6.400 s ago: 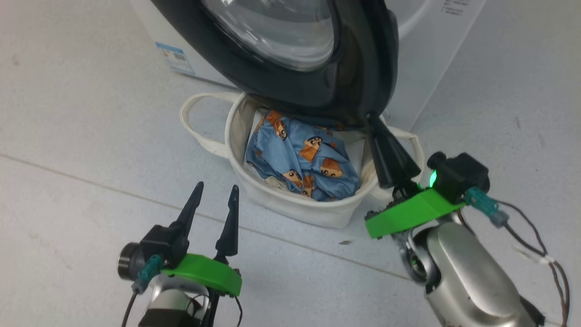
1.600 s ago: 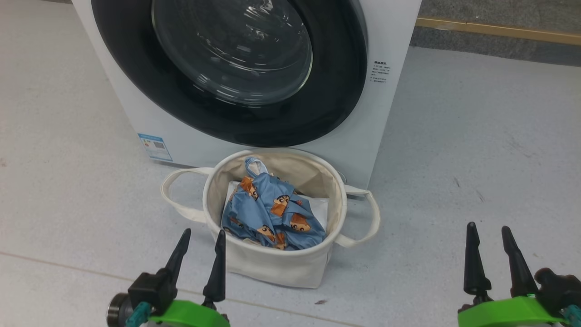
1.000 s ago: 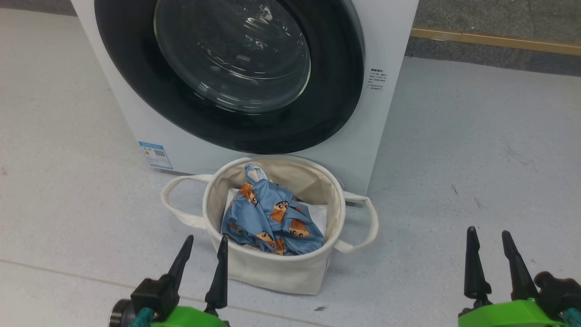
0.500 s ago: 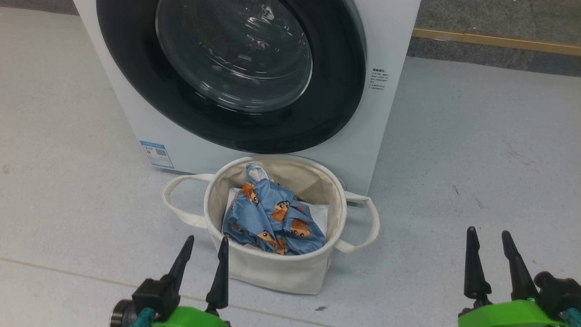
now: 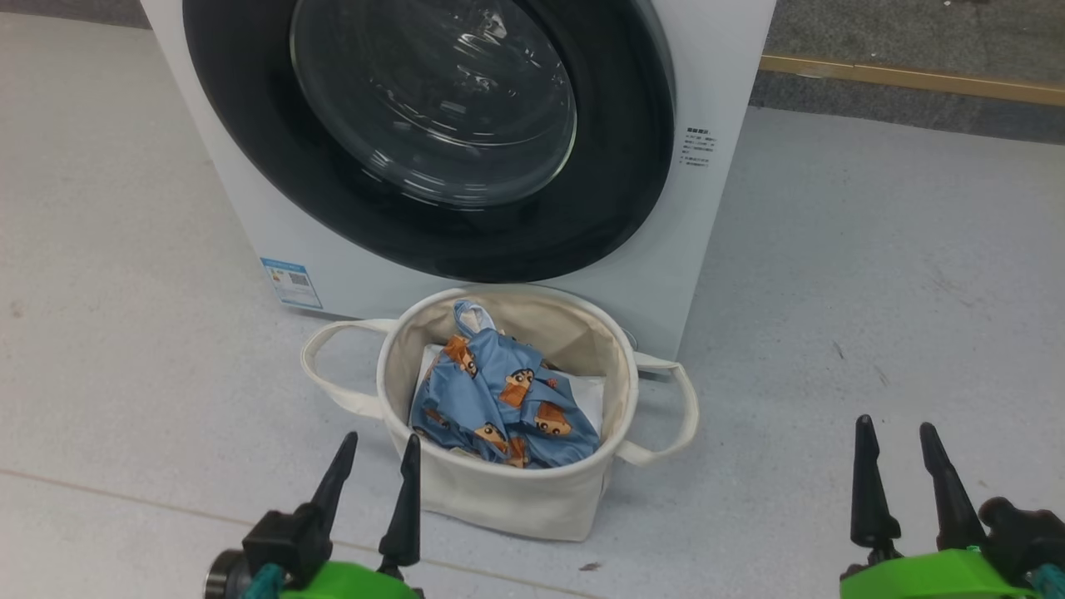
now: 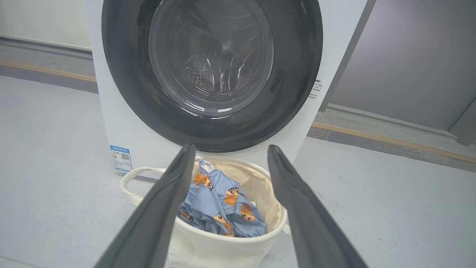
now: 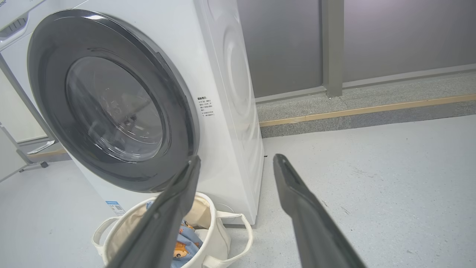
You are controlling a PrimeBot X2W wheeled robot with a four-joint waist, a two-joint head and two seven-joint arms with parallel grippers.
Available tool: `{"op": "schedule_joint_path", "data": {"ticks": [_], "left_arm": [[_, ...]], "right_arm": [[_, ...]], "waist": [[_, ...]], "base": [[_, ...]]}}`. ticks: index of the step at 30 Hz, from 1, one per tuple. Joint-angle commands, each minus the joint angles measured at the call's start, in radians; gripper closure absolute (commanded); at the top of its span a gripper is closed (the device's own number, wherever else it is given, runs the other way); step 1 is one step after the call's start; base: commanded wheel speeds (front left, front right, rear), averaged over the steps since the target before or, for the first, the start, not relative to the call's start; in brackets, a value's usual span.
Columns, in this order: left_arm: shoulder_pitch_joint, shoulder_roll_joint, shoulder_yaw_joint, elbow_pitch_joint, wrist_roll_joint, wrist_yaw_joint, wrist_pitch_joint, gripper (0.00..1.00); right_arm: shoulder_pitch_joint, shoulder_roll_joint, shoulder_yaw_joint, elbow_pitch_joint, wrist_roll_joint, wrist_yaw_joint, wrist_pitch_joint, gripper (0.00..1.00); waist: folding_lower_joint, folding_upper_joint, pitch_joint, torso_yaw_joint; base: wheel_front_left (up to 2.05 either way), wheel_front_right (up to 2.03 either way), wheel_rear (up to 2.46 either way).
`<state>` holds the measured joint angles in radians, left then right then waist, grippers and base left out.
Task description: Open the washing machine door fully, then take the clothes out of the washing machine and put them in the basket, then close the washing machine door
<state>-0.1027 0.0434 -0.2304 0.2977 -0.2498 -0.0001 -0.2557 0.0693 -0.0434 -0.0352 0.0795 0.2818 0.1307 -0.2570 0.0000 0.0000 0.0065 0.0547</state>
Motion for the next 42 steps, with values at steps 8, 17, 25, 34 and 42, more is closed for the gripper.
{"op": "schedule_joint_path", "data": {"ticks": [8,17,25,34,42], "left_arm": [[0.014,0.000,0.002,0.041,-0.043,-0.004,0.010,1.00],[0.013,0.003,0.025,0.035,-0.144,-0.014,0.035,1.00],[0.011,0.006,0.045,0.029,-0.233,-0.022,0.057,1.00],[0.010,0.008,0.068,0.022,-0.332,-0.031,0.081,1.00],[0.009,0.009,0.087,0.017,-0.409,-0.039,0.101,1.00]], "right_arm": [[0.002,0.001,0.003,0.050,0.044,0.000,0.009,1.00],[-0.012,-0.005,0.003,0.060,0.146,0.000,0.031,1.00],[-0.024,-0.009,0.002,0.068,0.234,0.000,0.052,1.00],[-0.037,-0.012,0.000,0.076,0.332,0.000,0.075,1.00],[-0.047,-0.015,-0.002,0.082,0.409,0.000,0.094,1.00]], "waist": [[0.0007,0.0000,0.000,-0.001],[0.0001,0.0000,0.000,-0.005],[0.0001,0.0000,0.000,-0.009],[0.0001,0.0000,-0.001,-0.013],[0.0001,0.0000,-0.001,-0.016]], "base": [[0.00,0.00,0.00],[0.00,0.00,0.00],[0.00,0.00,0.00],[0.00,0.00,0.00],[0.00,0.00,0.00]]}}
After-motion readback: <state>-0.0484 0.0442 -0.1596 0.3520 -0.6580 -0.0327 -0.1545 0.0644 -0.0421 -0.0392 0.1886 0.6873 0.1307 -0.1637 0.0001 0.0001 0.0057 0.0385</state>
